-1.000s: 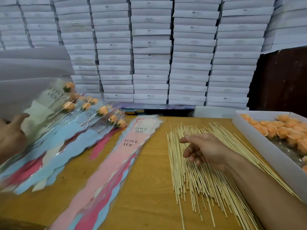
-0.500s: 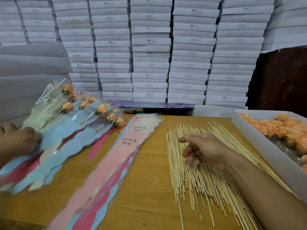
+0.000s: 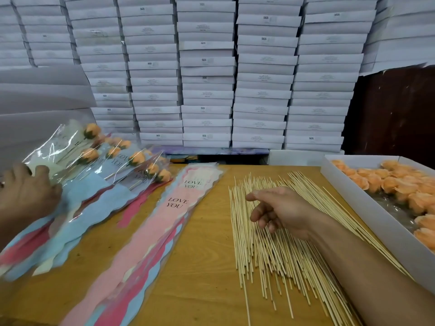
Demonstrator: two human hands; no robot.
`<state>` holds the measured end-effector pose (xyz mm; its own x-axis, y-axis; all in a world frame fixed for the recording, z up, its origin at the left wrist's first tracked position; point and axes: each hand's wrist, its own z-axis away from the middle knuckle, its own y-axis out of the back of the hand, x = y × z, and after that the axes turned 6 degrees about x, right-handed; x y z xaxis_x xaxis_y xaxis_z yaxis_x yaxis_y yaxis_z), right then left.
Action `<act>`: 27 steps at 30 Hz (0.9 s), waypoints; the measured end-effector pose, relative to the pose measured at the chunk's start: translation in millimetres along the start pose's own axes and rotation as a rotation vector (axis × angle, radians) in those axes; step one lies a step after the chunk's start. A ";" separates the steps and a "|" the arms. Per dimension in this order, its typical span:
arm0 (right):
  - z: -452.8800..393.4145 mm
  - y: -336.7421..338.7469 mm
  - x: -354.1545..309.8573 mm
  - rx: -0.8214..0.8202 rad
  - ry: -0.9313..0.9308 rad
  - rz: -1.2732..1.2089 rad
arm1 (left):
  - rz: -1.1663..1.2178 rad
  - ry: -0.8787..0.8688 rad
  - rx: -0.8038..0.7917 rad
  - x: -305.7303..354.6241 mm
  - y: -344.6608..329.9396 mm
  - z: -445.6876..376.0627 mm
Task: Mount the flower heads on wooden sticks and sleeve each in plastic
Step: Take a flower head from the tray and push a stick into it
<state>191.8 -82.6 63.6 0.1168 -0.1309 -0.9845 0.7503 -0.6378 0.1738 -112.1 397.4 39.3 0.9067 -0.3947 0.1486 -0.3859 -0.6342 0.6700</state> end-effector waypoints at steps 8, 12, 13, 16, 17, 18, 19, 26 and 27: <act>0.7 0.8 -0.1 -0.004 -0.004 0.005 | 0.300 -0.101 -0.163 170.6 86.0 54.4; -0.3 3.5 0.4 0.004 -0.004 -0.006 | 0.535 -0.172 -0.284 261.9 113.6 106.5; -0.4 3.9 0.4 0.004 -0.005 -0.007 | 0.577 -0.197 -0.308 280.9 119.5 119.8; -1.1 2.8 1.1 0.001 -0.006 0.000 | 0.678 -0.220 -0.375 329.8 134.7 157.8; -1.4 2.5 1.8 0.003 -0.002 -0.001 | 0.712 -0.206 -0.406 342.6 138.7 169.1; -1.9 2.7 2.3 0.010 0.003 -0.003 | 0.751 -0.183 -0.430 353.1 141.5 179.5; -2.4 3.0 2.6 0.025 0.007 -0.004 | 0.792 -0.157 -0.448 359.8 143.4 188.6; -6.0 7.5 6.0 0.112 0.016 0.126 | 1.024 -0.061 -0.438 356.8 138.8 207.4; -5.8 6.5 6.2 0.116 0.023 0.151 | 1.047 -0.065 -0.423 354.4 138.3 205.9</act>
<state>201.1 -83.1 58.6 0.2382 -0.2159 -0.9469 0.6429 -0.6957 0.3203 120.8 32.9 34.8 0.1559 -0.6416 0.7510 -0.8505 0.2996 0.4324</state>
